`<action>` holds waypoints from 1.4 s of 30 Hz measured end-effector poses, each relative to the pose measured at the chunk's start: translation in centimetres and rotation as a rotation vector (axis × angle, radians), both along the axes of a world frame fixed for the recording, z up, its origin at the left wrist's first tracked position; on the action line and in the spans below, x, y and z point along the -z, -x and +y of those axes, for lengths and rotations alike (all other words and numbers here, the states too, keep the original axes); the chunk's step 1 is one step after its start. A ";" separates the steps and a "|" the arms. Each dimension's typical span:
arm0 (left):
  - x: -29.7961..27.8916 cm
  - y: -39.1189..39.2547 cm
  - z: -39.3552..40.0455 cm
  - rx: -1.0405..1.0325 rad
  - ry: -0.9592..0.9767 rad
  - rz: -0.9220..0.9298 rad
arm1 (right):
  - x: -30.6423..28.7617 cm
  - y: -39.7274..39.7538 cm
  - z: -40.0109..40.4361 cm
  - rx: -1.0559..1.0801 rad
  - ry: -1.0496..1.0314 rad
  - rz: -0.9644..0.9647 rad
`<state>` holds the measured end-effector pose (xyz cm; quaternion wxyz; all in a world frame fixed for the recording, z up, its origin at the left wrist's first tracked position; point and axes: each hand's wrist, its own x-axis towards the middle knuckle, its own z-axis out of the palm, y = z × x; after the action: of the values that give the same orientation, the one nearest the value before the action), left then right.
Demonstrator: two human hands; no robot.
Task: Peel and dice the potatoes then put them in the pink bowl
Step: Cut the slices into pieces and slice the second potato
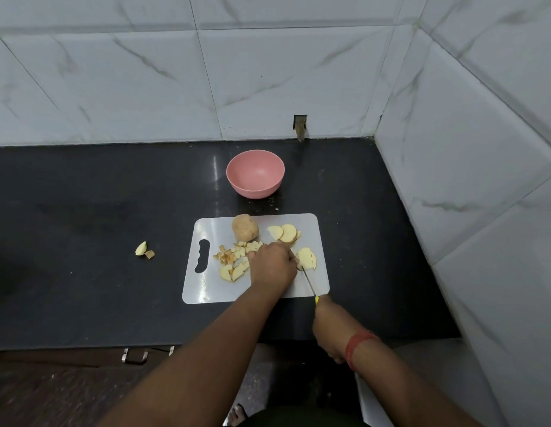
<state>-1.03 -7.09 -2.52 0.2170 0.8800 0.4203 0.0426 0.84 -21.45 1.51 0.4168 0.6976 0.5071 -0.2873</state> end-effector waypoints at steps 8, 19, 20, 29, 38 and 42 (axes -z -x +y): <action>-0.6 0.1 1.2 0.228 -0.103 0.004 | -1.1 -1.4 -1.2 1.010 -0.581 0.293; -2.0 -0.6 4.1 0.867 -0.341 0.238 | -1.6 -4.4 0.4 1.237 -0.916 0.493; -1.9 -0.7 4.1 0.878 -0.363 0.242 | -1.4 -4.4 0.5 1.240 -0.915 0.493; -1.6 -0.8 3.3 0.779 -0.452 0.251 | -0.7 -4.9 0.8 1.270 -0.933 0.452; -0.9 -0.5 2.1 0.520 -0.422 0.277 | 0.0 -4.4 0.5 1.016 -0.778 0.364; -1.0 -0.5 2.3 0.516 -0.415 0.277 | 0.1 -4.2 0.8 0.945 -0.750 0.338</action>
<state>-0.53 -4.82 -1.49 -0.0220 0.9799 0.1922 -0.0489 5.05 -20.66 1.39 -0.1146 0.8902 0.2689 -0.3495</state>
